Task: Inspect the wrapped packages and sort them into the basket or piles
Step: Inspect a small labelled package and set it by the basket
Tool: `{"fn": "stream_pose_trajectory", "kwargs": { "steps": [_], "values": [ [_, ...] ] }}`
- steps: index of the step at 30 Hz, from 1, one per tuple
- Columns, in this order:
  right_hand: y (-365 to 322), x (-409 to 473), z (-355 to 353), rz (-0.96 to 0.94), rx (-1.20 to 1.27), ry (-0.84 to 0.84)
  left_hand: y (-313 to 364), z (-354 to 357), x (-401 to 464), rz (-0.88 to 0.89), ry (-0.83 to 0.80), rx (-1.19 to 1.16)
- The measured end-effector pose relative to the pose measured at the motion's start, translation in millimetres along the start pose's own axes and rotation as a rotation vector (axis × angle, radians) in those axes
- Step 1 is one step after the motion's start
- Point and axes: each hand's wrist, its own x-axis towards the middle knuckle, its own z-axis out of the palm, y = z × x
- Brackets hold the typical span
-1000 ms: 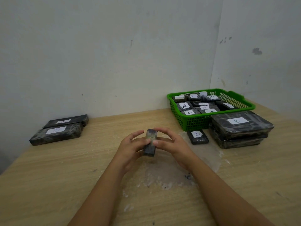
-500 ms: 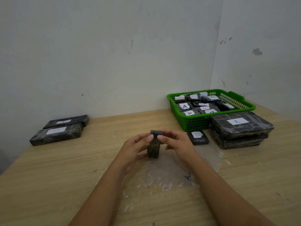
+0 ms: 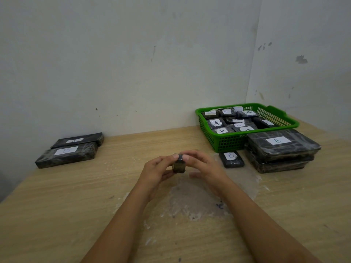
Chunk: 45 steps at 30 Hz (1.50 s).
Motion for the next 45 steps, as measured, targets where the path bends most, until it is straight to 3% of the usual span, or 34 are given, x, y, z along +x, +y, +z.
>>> {"fn": "stream_pose_trajectory", "kwargs": {
  "steps": [2,6,23,34,40,45],
  "values": [
    [2,1,2,0.088,0.075,-0.037,-3,1,0,0.056,0.001,0.007],
    [1,1,3,0.055,0.114,-0.047,-5,2,-1,0.141,0.002,0.032],
    [-3,0,-3,-0.069,0.054,0.016,-4,-1,-1,0.116,-0.14,-0.101],
    [-1,1,2,0.025,0.102,-0.04,-3,-4,1,0.216,-0.027,-0.082],
    [5,5,-4,-0.024,0.135,-0.037,0,-3,-2,0.163,-0.082,-0.048],
    [6,3,-8,-0.019,0.067,-0.16,6,-3,-2,-0.003,0.0,-0.105]
  ]
}}
